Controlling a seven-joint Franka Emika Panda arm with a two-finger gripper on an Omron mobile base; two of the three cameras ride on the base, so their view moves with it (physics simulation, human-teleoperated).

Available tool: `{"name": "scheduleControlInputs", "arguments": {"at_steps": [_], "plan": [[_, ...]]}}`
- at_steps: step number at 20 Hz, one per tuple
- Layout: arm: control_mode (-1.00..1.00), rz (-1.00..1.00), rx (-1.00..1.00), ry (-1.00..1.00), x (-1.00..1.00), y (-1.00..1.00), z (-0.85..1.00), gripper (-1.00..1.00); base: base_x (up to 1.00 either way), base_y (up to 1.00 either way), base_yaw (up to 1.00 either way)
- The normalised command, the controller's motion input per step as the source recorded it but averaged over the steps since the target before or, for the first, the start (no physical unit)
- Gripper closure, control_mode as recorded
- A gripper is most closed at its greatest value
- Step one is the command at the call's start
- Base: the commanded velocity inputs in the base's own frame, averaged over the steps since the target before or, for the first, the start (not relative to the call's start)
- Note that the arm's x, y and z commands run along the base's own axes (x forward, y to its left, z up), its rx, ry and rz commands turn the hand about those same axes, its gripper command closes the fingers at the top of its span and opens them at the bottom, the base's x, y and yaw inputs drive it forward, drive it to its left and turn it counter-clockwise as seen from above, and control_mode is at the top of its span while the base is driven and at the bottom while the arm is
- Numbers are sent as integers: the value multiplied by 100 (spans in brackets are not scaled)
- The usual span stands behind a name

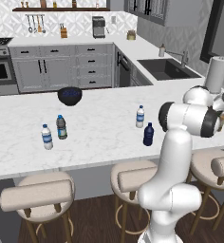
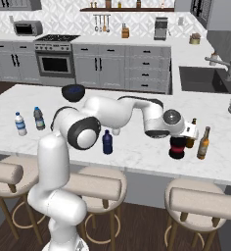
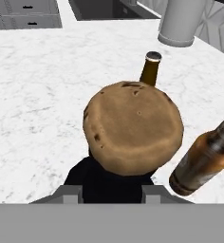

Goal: Move the plastic bottles in the middle to the plastics group, and the glass bottles in the middle to the glass group.

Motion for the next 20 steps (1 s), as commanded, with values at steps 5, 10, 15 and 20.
{"name": "scheduleControlInputs", "arguments": {"at_steps": [5, 10, 15, 20], "plan": [[-100, 0, -2, 1, 28, 0, 0, 100, 0, 0, 0], [-100, 0, 0, 0, 2, -4, -4, 100, 0, 0, 0], [-100, 0, 0, 2, 0, 0, -27, 100, 0, 0, 0], [-100, 0, 0, 0, 0, 0, -1, -100, 0, 0, 0]]}}
